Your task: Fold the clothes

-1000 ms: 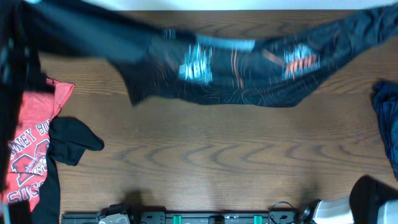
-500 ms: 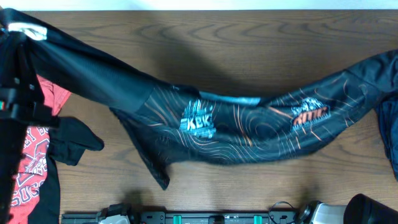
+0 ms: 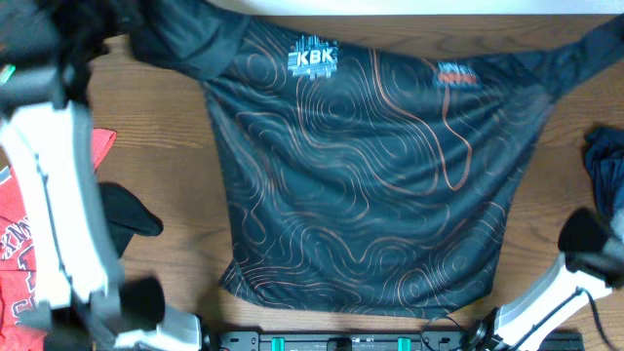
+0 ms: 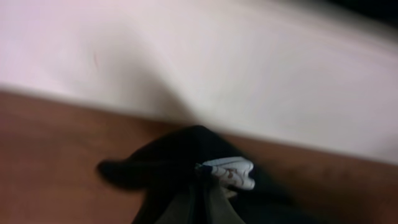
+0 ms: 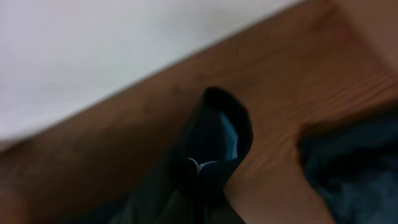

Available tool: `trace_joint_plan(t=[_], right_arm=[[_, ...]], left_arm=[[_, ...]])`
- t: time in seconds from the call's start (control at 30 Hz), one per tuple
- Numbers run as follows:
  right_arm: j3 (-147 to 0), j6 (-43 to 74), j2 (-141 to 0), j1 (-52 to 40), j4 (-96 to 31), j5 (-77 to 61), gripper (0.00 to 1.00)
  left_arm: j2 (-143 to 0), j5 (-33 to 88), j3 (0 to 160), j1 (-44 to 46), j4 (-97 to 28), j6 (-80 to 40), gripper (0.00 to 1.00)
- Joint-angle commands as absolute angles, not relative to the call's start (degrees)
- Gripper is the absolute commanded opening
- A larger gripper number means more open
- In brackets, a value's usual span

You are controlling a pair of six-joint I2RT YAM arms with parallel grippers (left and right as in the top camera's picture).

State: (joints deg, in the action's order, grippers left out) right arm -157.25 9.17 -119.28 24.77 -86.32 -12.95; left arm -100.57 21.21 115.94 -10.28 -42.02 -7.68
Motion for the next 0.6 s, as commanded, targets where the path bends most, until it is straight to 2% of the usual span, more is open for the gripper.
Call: trace_joint_plan(t=[0.0, 0.17, 0.2, 0.23, 0.27, 0.3, 0.37, 0.43, 0.57], right_arm=[[-157.6, 9.7, -123.1, 23.2, -86.2, -12.4, 0.01], [-157.6, 8.4, -131.2, 20.7, -85.1, -12.3, 0.02], [-157.6, 8.1, -132.7, 20.1, -85.2, -12.3, 0.24], [-157.6, 7.5, -133.9, 19.6, -85.5, -12.3, 0.49], [-157.6, 6.6, -134.9, 19.0, -85.8, -12.3, 0.79], [-157.6, 5.7, -135.9, 18.3, -86.1, -12.2, 0.99], [-157.6, 4.1, -137.1, 17.3, -86.4, -12.2, 0.99], [-157.6, 4.0, -137.4, 16.7, -86.2, -12.2, 0.99], [-157.7, 4.0, -136.7, 16.3, -84.6, -12.4, 0.99]], left_arm=[[-106.9, 22.7, 115.8, -9.8, -40.7, -8.2, 0.06], [-116.6, 22.7, 115.8, -8.2, -36.2, -8.2, 0.06], [-118.2, 23.0, 115.8, -7.8, -35.8, -8.2, 0.14], [-119.4, 23.2, 115.8, -7.4, -35.8, -8.2, 0.45], [-120.3, 23.3, 115.8, -7.0, -36.0, -8.2, 0.57], [-121.3, 23.4, 115.8, -6.5, -36.3, -8.2, 0.66], [-122.2, 23.3, 115.8, -5.6, -36.6, -8.2, 0.84], [-122.0, 23.3, 115.8, -4.9, -36.3, -8.2, 0.87], [-119.3, 23.3, 115.8, -4.2, -36.3, -8.2, 0.88]])
